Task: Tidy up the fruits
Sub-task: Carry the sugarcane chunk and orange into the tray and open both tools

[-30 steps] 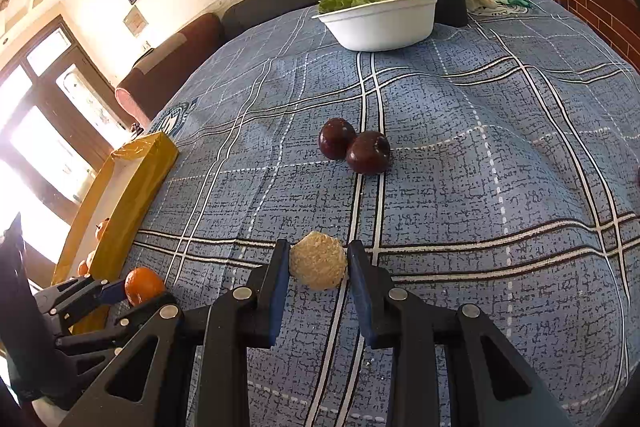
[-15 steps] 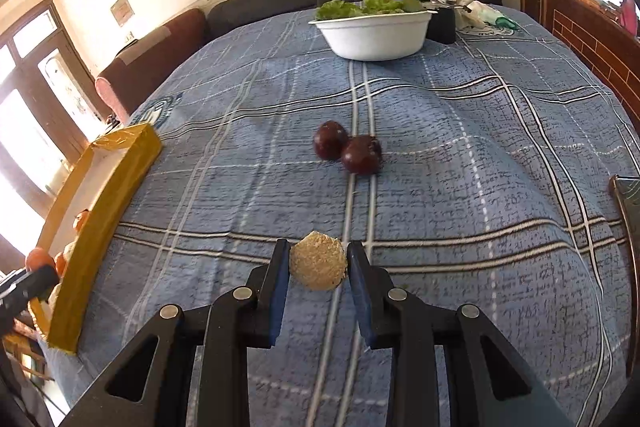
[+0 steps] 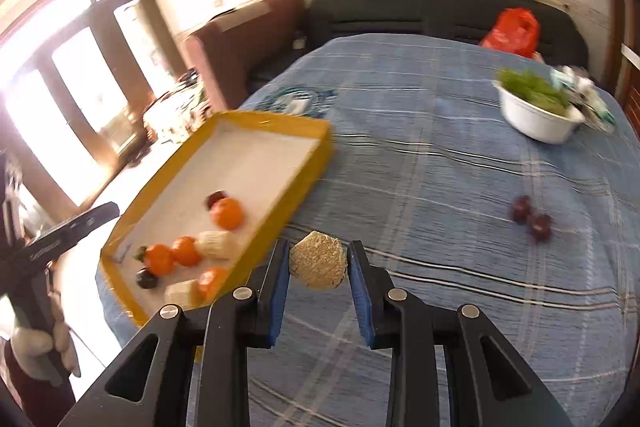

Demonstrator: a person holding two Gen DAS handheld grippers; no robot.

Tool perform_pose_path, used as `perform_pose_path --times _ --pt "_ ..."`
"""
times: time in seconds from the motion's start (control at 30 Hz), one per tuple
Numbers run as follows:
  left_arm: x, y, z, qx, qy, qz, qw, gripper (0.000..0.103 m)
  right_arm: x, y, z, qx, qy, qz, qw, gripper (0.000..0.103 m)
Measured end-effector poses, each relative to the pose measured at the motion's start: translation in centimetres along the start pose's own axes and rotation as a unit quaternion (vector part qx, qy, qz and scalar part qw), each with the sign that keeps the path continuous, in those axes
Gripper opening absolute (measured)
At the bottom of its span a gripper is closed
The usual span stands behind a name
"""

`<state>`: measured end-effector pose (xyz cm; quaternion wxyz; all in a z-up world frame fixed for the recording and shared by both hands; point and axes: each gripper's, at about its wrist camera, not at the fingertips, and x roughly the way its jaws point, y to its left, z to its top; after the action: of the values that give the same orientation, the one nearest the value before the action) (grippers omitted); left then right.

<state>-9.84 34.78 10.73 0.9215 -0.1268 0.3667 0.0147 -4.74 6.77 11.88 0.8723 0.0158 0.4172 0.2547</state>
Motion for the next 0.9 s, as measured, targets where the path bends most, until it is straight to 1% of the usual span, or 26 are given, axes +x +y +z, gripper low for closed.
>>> perform_pose_path --times 0.1,0.2,0.3,0.4,0.47,0.5,0.67,0.8,0.9 --pt "1.0 1.7 0.4 -0.011 0.01 0.003 0.9999 0.035 1.8 3.9 0.3 -0.031 0.017 0.025 0.999 0.032" --pt "1.7 3.1 0.4 -0.025 0.016 0.0 0.9996 0.035 3.3 6.8 0.2 -0.056 0.031 0.042 0.997 0.032" --pt "1.5 4.1 0.1 -0.036 0.012 -0.007 0.9992 0.036 4.9 9.1 0.1 -0.069 0.048 0.062 0.994 0.033" --pt "0.8 5.0 -0.3 -0.052 0.007 -0.014 0.9985 0.039 6.4 10.4 0.4 -0.073 0.063 0.08 0.992 0.033" --pt "0.2 5.6 -0.5 -0.061 0.001 -0.019 0.998 0.046 7.7 11.5 0.7 -0.075 0.075 0.094 0.99 0.033" --pt "-0.1 5.7 -0.6 -0.064 -0.002 -0.02 0.9978 0.047 8.4 12.2 0.8 -0.076 0.083 0.101 0.989 0.033" --pt "-1.8 6.9 -1.3 -0.078 -0.017 -0.025 0.9965 0.059 11.1 14.5 1.3 -0.086 0.099 0.105 0.986 0.033" --pt "-2.5 8.0 -1.9 -0.094 -0.022 -0.027 0.9949 0.061 13.1 14.9 1.8 -0.081 0.112 0.095 0.986 0.033" --pt "-2.8 9.1 -2.2 -0.109 -0.024 -0.028 0.9933 0.063 14.3 15.1 1.8 -0.072 0.124 0.096 0.985 0.033"
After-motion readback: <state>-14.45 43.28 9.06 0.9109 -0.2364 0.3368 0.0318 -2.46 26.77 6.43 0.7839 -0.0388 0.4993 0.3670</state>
